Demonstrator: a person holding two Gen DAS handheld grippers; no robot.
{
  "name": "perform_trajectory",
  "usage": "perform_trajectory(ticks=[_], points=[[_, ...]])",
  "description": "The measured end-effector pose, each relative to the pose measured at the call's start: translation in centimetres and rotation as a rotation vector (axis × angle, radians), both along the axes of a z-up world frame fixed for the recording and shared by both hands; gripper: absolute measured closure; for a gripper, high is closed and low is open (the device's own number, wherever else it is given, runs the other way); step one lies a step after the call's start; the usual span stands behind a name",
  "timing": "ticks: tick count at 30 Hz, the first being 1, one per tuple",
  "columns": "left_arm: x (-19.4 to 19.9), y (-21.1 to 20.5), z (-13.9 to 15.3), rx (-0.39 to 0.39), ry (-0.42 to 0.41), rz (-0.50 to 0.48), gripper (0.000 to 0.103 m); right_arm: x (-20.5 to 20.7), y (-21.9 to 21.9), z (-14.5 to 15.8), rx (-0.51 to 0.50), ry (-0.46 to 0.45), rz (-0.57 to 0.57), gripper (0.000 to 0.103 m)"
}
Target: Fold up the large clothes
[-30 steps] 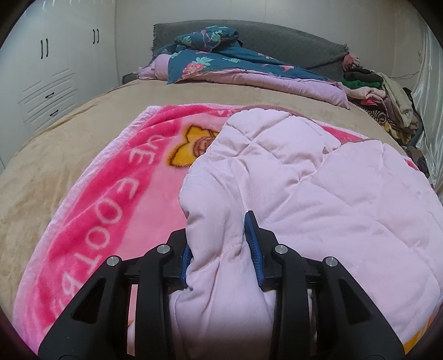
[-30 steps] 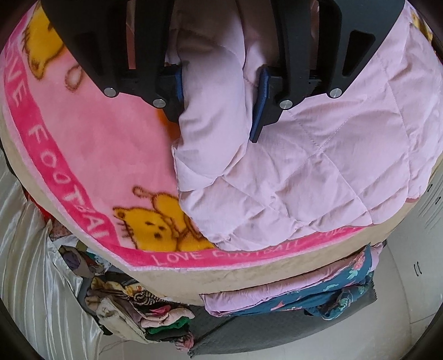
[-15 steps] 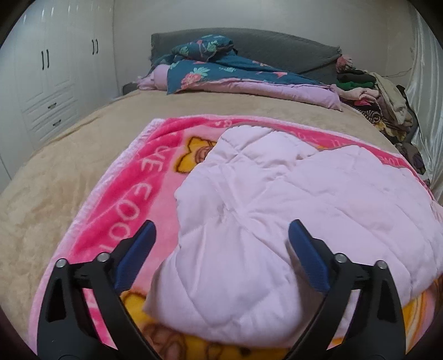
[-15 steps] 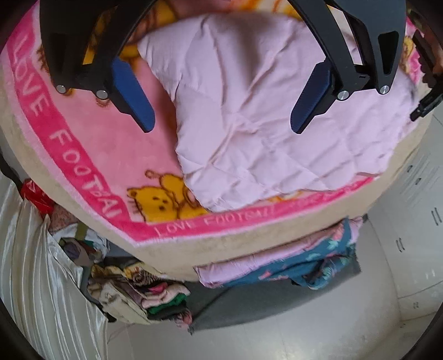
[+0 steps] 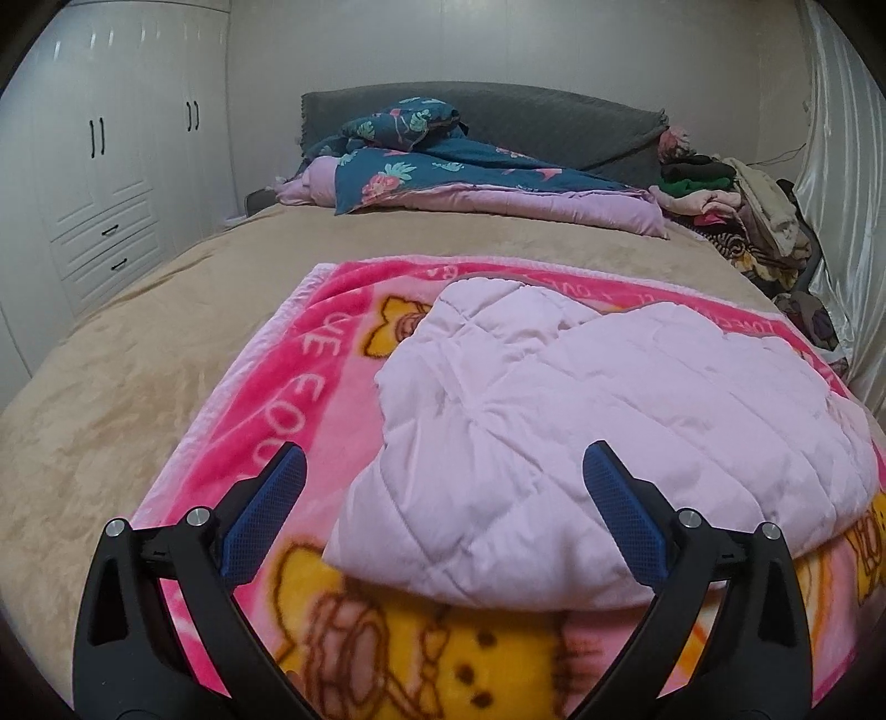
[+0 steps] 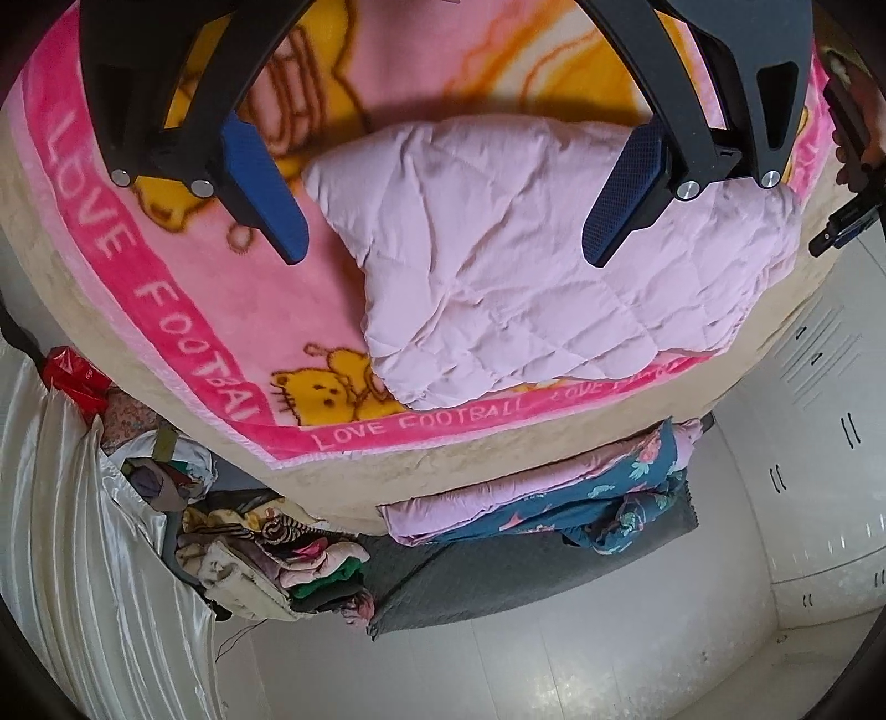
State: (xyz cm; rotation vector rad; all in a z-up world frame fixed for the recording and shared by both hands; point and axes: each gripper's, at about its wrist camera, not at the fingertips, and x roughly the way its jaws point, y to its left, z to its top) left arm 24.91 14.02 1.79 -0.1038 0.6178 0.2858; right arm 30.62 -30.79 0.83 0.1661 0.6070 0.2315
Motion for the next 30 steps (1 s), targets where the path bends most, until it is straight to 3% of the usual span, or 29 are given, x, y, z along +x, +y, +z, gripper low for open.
perform_trajectory(ticks=[7, 15, 21, 26, 30], points=[[-2.2, -0.1, -0.3, -0.025, -0.001, 0.004, 0.009, -2.6, 0.1, -0.2, 0.014, -0.013, 0.003, 0.004], [-3.9, 0.9, -2.8, -0.153, 0.037, 0.032, 0.009, -4.5, 0.2, -1.3, 0.071, 0.016, -0.001, 0.004], [-3.9, 1.7, -5.3, -0.321, 0.048, 0.035, 0.009, -4.1, 0.4, -3.9, 0.121, 0.094, -0.018, 0.004], [-2.4, 3.4, -7.4, -0.56, 0.042, 0.055, 0.009, -1.0, -0.1, -7.3, 0.215, 0.215, -0.064, 0.004], [-1.2, 4.9, -8.8, -0.668, 0.026, 0.114, 0.009, 1.5, -0.2, -8.9, 0.232, 0.253, -0.105, 0.004]])
